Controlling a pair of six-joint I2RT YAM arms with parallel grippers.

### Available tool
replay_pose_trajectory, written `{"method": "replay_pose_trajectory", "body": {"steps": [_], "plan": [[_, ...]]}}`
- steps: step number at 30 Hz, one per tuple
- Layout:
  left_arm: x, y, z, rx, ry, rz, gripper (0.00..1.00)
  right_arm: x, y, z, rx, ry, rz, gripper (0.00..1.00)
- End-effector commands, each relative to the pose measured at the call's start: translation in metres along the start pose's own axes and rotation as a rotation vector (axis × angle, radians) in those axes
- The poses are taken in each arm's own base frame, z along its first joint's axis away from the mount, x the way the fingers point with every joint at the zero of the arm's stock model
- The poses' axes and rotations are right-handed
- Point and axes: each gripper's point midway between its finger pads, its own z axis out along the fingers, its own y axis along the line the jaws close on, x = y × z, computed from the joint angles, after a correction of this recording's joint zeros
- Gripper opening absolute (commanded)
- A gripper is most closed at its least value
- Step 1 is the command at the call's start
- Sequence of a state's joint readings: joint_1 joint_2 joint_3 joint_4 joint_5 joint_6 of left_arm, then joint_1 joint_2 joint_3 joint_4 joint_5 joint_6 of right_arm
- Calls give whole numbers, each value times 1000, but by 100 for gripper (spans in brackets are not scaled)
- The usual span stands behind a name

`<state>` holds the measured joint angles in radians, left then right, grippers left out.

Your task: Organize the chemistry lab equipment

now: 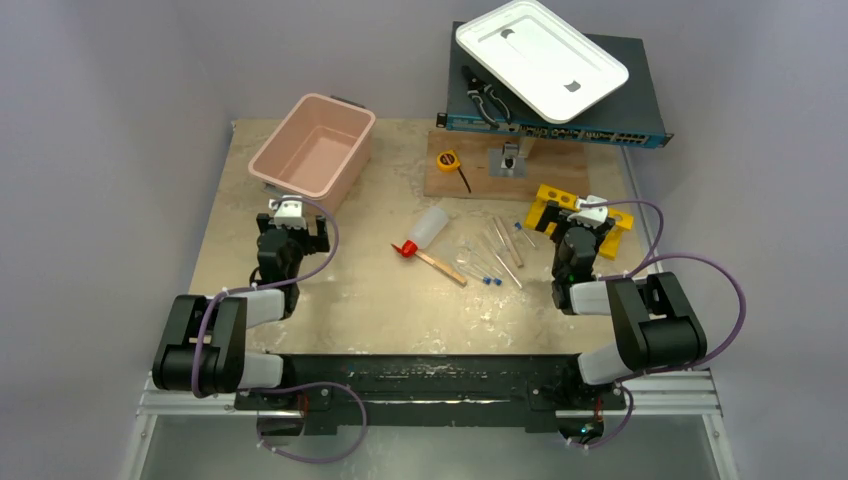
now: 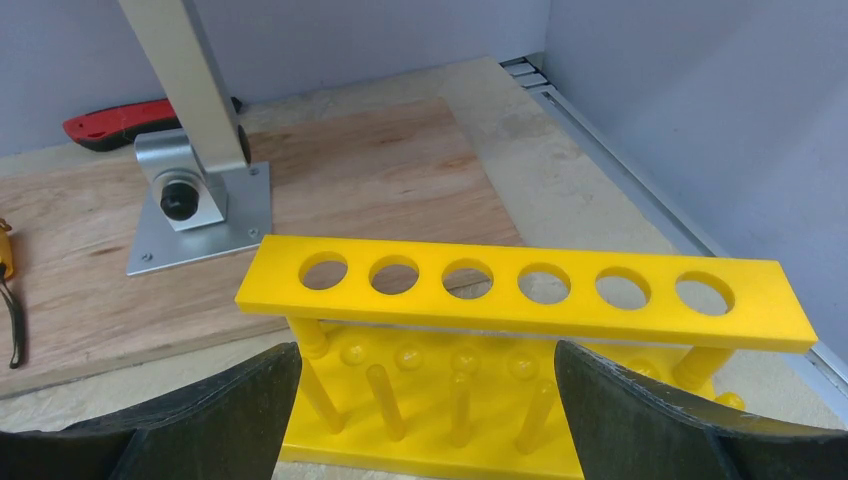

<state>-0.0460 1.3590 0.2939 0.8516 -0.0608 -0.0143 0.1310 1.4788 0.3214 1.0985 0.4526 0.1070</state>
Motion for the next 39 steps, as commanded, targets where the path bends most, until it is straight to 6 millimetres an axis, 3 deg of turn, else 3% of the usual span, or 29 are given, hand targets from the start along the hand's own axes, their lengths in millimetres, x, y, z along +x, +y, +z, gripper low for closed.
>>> {"method": "replay_pose_trajectory", "body": {"steps": [1,9,11,15,19,22,26,29,31,39], "plan": [[-27,5,5,-17,-86,3,100,-28,7,5,-15,-86,24,99],[-28,5,6,-13,-86,3,100,-28,8,5,-18,-86,24,99],[-29,4,5,-9,-91,3,100,-36,2,6,17,-103,14,99],[-37,-10,-5,82,-129,61,100,-41,14,13,13,48,33,99],[-44,-12,-19,104,-121,83,100,-70,22,-12,-80,-37,145,99],[-47,-13,-30,115,-88,93,100,-77,30,-23,-123,12,219,99],[-48,-16,-43,141,21,62,100,-75,19,-19,45,155,368,99],[-59,-19,-51,164,103,47,100,-85,26,-13,36,198,322,93],[-61,-22,-59,187,178,47,100,-90,18,-7,115,235,295,88],[-76,-27,-72,219,244,14,100,-67,-11,8,308,302,224,80]]}}
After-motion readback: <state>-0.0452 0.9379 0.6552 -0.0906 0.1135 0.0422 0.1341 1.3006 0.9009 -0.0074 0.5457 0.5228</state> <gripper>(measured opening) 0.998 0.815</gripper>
